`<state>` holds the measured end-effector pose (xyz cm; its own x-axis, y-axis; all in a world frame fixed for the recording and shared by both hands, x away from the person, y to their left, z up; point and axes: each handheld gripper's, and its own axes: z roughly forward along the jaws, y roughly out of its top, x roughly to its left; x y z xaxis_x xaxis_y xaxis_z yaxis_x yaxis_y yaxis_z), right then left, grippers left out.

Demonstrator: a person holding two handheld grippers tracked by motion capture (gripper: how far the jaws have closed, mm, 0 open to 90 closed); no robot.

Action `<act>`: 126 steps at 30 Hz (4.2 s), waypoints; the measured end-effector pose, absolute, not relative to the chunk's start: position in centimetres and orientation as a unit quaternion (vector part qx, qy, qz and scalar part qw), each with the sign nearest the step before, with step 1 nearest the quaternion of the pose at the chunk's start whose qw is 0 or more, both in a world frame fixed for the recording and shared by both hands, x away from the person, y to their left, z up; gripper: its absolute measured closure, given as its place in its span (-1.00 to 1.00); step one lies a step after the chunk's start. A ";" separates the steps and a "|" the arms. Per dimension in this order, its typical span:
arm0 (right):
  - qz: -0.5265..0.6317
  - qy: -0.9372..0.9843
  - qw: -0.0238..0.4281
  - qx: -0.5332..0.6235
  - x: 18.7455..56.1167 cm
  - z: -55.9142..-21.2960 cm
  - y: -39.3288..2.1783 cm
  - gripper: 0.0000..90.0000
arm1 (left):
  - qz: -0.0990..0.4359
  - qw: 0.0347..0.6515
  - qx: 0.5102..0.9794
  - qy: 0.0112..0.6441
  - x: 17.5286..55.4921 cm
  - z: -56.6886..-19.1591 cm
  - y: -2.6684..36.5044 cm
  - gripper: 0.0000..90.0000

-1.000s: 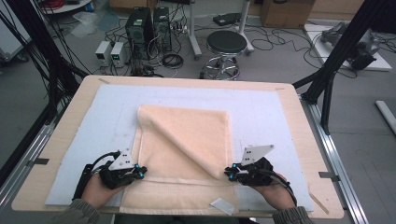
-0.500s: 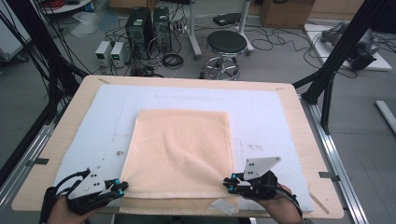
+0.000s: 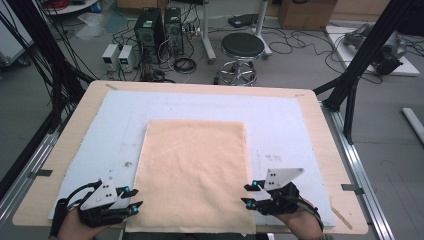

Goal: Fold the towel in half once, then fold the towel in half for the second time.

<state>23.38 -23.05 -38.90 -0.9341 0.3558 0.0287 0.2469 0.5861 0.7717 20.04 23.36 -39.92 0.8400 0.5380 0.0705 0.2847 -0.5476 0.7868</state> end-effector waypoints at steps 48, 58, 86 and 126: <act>0.414 0.856 0.112 0.288 35.3 -39.1 -22.2 -0.44 | 0.177 0.435 0.817 0.335 30.7 -40.0 23.8 -0.18; 0.407 0.864 0.111 0.276 36.8 -37.6 -21.2 -0.50 | 0.183 0.439 0.811 0.340 31.7 -38.7 23.9 -0.19; 0.396 0.861 0.129 0.292 42.1 -37.0 -20.3 -0.45 | 0.207 0.428 0.788 0.390 38.4 -37.0 25.3 -0.16; 0.396 0.852 0.108 0.325 47.4 -37.5 -21.5 0.81 | 0.229 0.435 0.754 0.435 45.2 -37.2 23.3 0.88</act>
